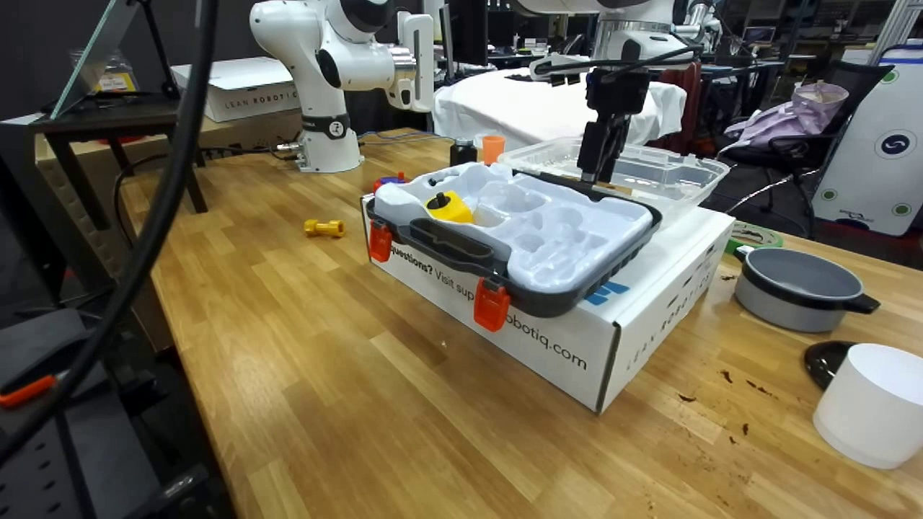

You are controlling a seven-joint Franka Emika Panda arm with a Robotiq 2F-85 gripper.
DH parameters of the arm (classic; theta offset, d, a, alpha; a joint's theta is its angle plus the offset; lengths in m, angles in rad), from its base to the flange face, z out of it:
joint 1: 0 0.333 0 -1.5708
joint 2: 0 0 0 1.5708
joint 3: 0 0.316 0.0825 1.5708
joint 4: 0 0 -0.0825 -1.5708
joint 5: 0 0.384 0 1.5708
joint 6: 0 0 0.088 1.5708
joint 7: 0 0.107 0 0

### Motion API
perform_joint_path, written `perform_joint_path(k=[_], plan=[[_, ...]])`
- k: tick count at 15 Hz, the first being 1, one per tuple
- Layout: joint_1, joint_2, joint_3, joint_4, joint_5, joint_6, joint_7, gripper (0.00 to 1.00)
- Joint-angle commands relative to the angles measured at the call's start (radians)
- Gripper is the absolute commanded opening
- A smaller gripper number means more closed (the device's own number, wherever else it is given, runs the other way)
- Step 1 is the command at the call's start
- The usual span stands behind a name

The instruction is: Put the wooden object on the table

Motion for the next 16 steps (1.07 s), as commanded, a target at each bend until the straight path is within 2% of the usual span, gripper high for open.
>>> perform_joint_path(k=[1, 3, 5, 13, 16], plan=[[-0.009, 0.031, 0.0, 0.064, 0.004, -0.038, 0.019, 1.0], [-0.011, 0.033, -0.002, 0.067, 0.004, -0.042, 0.018, 1.0], [-0.016, 0.034, 0.0, 0.067, 0.007, -0.046, 0.016, 0.74], [-0.027, 0.037, 0.001, 0.084, 0.01, -0.049, 0.019, 0.18], [-0.03, 0.035, 0.002, 0.087, 0.012, -0.05, 0.018, 0.18]])
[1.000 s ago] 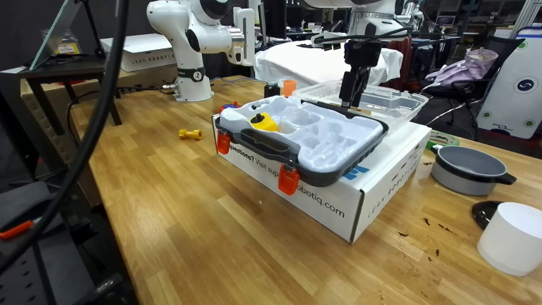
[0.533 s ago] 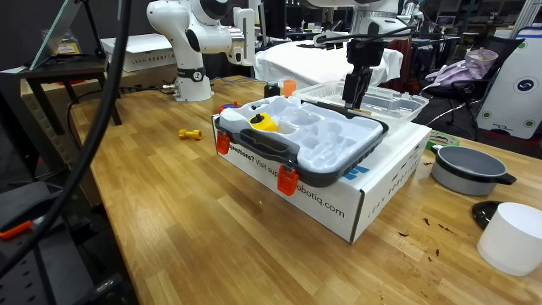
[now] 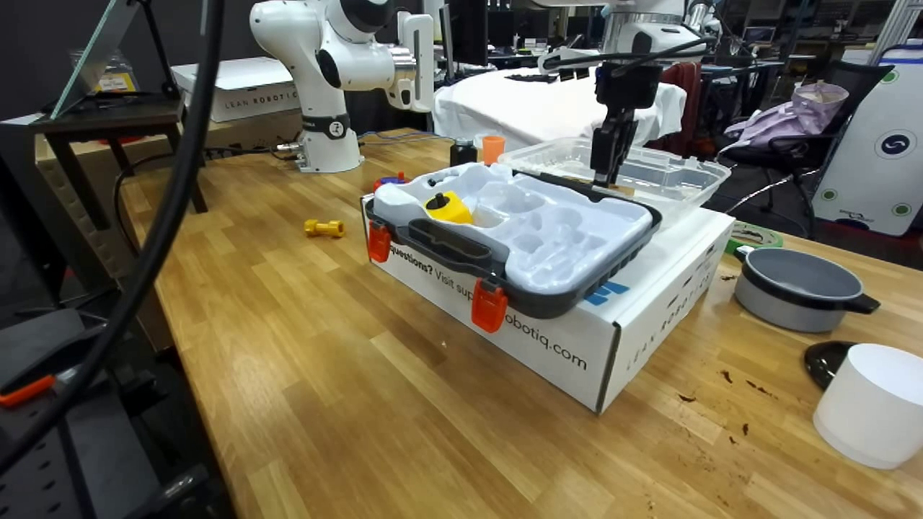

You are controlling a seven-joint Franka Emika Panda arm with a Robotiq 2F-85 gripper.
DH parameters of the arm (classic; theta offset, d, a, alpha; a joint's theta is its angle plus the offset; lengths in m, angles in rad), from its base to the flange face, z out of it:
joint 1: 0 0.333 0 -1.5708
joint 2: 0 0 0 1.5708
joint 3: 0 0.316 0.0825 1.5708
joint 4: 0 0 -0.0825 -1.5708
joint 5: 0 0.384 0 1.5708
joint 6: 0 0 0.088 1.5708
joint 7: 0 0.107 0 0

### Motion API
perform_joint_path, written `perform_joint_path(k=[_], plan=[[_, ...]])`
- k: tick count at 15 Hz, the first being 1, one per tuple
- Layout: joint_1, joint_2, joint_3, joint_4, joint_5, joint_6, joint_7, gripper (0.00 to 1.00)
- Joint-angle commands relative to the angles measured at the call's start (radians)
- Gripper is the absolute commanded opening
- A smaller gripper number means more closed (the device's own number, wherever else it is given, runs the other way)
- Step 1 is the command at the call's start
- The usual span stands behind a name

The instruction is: Put the wooden object on the table

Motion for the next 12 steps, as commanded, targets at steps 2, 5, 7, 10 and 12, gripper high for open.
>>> perform_joint_path(k=[2, 5, 7, 10, 12], plan=[[-0.018, 0.013, 0.009, 0.049, 0.017, -0.037, 0.013, 0.18], [-0.023, -0.02, 0.017, 0.038, 0.017, -0.037, -0.03, 0.18], [-0.021, -0.05, 0.018, 0.025, 0.009, -0.04, -0.079, 0.18], [-0.015, -0.101, 0.015, -0.007, -0.005, -0.062, -0.176, 0.18], [-0.007, -0.146, 0.019, -0.043, -0.014, -0.084, -0.273, 0.18]])
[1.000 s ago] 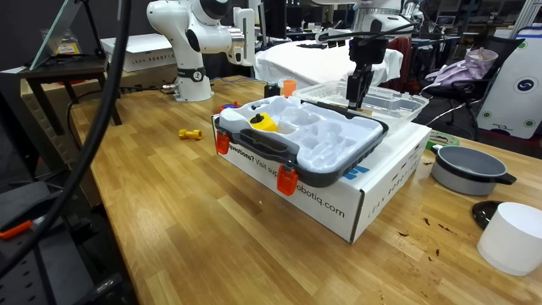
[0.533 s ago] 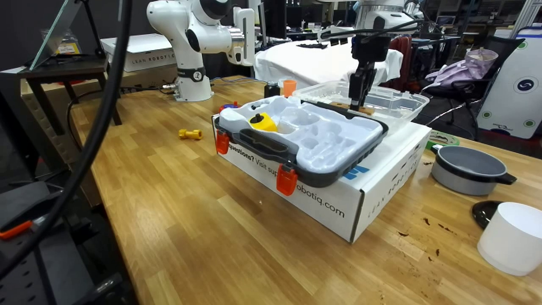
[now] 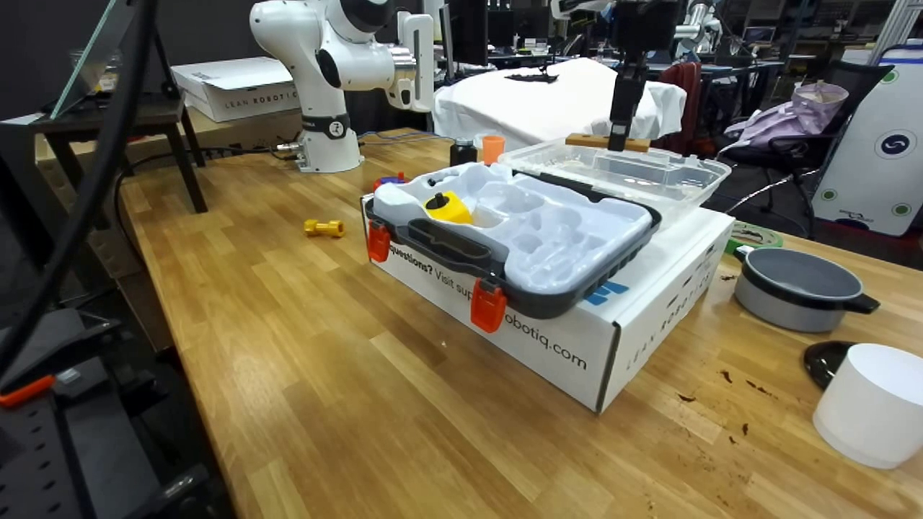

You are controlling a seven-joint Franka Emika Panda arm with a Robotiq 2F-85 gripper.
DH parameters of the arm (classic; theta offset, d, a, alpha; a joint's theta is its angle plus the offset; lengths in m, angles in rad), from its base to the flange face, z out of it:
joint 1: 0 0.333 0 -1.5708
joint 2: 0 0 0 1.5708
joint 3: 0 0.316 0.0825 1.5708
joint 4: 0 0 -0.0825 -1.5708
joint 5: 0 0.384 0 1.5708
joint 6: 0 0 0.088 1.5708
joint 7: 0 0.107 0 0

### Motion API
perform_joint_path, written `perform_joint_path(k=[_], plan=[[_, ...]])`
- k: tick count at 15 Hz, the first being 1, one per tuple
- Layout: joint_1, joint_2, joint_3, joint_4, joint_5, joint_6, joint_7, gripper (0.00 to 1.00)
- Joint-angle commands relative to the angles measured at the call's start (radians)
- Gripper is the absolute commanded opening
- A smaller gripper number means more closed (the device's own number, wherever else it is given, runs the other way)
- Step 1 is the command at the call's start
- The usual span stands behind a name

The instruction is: Put the wooden object on the table

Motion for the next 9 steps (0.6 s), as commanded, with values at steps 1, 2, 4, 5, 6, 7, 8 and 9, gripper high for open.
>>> perform_joint_path(k=[1, 2, 4, 5, 6, 7, 8, 9], plan=[[0.006, -0.092, 0.018, -0.089, -0.017, -0.046, -0.171, 0.18], [0.011, -0.111, 0.02, -0.106, -0.021, -0.054, -0.221, 0.18], [0.029, -0.16, 0.027, -0.147, -0.028, -0.069, -0.317, 0.18], [0.038, -0.184, 0.031, -0.17, -0.03, -0.069, -0.36, 0.18], [0.052, -0.21, 0.032, -0.198, -0.035, -0.065, -0.403, 0.18], [0.068, -0.236, 0.033, -0.225, -0.046, -0.064, -0.442, 0.18], [0.082, -0.261, 0.035, -0.254, -0.056, -0.057, -0.475, 0.18], [0.094, -0.285, 0.037, -0.285, -0.062, -0.054, -0.503, 0.18]])
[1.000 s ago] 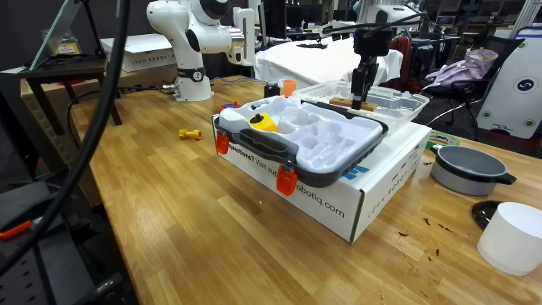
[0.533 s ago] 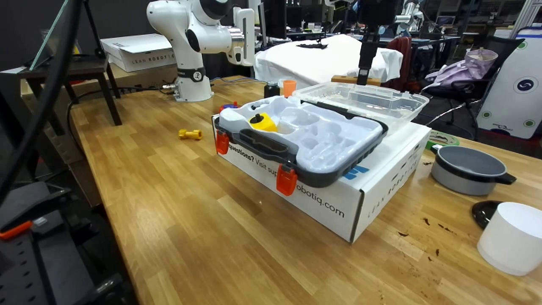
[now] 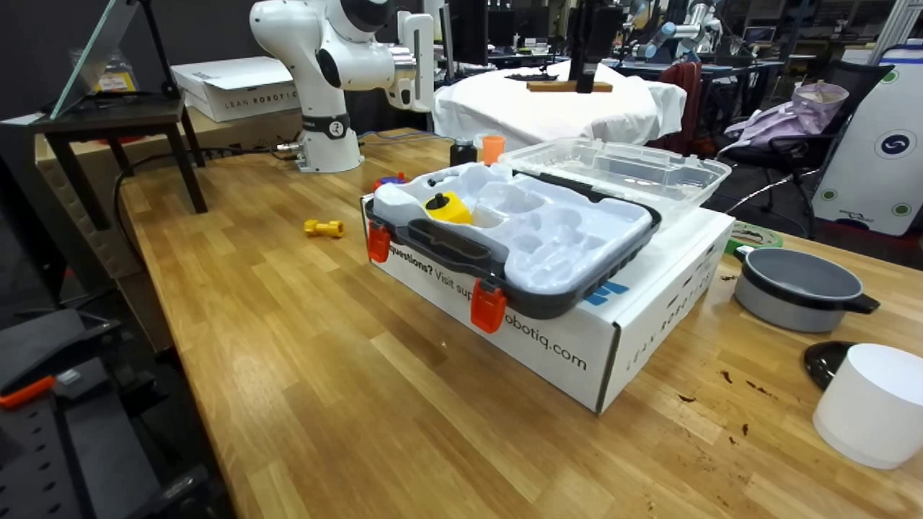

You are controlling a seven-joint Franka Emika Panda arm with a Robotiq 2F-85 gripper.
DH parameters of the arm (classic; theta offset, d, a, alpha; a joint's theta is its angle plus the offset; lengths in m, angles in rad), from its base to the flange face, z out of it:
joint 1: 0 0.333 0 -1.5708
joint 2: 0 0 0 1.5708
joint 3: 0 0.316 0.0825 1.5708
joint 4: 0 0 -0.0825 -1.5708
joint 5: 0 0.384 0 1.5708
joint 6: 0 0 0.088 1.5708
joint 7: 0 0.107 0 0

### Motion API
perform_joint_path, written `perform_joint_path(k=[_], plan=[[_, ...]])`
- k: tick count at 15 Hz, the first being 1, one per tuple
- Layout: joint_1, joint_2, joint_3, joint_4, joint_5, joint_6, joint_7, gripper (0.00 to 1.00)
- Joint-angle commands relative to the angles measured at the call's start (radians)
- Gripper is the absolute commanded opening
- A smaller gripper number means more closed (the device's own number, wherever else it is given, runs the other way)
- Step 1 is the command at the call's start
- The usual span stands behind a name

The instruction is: Put the wooden object on the table

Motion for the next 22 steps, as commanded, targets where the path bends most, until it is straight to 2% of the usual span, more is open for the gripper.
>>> perform_joint_path(k=[1, 3, 4, 7, 12, 13, 15, 22], plan=[[0.035, -0.126, 0.011, -0.179, -0.033, 0.019, -0.124, 0.18], [0.05, -0.172, 0.017, -0.249, -0.033, 0.014, -0.171, 0.18], [0.04, -0.093, 0.02, -0.125, -0.032, -0.004, -0.109, 0.43], [0.046, -0.133, 0.022, -0.191, -0.034, -0.003, -0.142, 0.43], [0.045, -0.139, 0.022, -0.202, -0.034, -0.003, -0.147, 0.43], [0.045, -0.139, 0.022, -0.202, -0.034, -0.003, -0.147, 0.18], [0.057, -0.135, 0.018, -0.199, -0.059, 0.008, -0.162, 0.18], [0.137, -0.164, 0.08, -0.239, -0.167, 0.003, -0.335, 0.18]])
